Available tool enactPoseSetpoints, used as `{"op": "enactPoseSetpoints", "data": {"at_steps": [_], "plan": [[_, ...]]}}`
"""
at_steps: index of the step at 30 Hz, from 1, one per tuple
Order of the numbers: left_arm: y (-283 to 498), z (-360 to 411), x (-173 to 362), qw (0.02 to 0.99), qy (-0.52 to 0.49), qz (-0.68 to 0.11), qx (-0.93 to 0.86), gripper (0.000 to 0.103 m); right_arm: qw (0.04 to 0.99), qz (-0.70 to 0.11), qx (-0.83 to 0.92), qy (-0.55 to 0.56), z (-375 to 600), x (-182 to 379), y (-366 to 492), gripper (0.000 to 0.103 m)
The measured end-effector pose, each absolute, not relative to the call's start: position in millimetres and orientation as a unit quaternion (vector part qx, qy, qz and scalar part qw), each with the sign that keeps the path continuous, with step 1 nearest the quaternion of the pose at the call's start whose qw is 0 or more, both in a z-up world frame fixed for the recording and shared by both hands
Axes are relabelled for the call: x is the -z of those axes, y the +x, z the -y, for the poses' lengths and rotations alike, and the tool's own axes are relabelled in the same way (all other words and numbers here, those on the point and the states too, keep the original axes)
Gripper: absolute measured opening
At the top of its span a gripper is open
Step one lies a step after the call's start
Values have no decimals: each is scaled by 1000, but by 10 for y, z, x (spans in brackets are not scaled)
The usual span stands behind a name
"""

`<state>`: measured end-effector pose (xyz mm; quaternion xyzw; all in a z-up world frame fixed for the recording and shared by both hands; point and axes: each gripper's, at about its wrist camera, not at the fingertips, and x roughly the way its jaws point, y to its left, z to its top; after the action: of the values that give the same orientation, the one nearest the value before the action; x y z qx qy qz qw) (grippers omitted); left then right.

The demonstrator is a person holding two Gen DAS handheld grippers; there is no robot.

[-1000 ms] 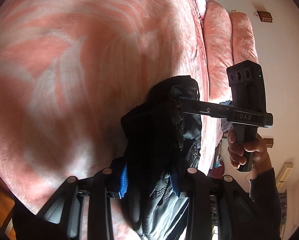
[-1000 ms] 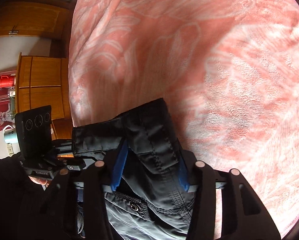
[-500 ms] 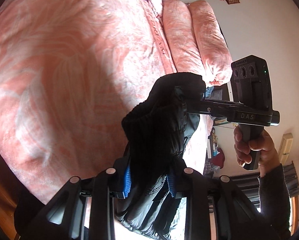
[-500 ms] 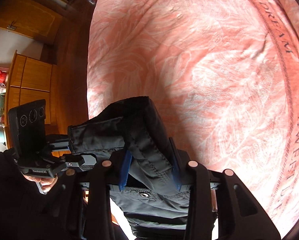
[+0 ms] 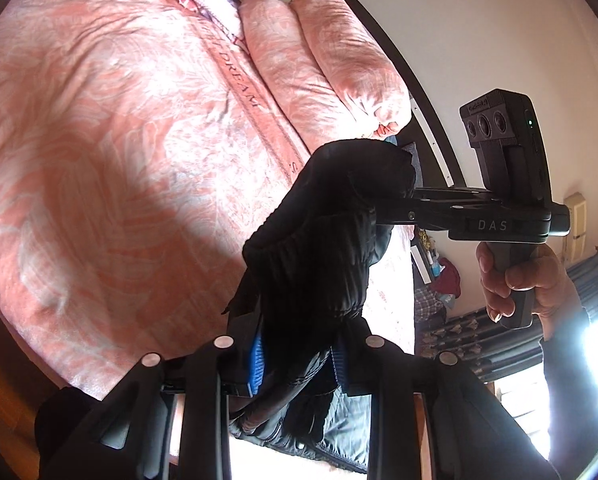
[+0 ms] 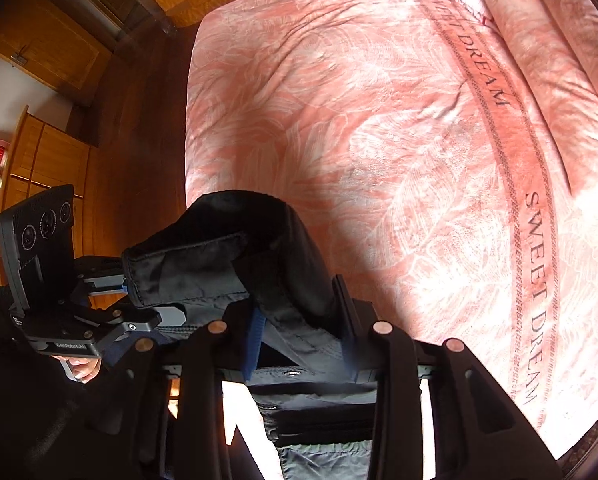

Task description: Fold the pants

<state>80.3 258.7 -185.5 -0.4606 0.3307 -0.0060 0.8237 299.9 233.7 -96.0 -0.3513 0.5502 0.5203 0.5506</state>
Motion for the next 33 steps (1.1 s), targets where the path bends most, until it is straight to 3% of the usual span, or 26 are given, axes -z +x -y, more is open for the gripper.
{"op": "enactPoseSetpoints", "data": {"at_steps": [15,33], "plan": [[873,-1916,1280,861,-381,-334,46,27,603,-532,-497,-327,-1513,460,2955,31],[1031,-1356,961,880,-322,-339,85,27,638,-522,-476,-305,-883,225,3023,31]]}}
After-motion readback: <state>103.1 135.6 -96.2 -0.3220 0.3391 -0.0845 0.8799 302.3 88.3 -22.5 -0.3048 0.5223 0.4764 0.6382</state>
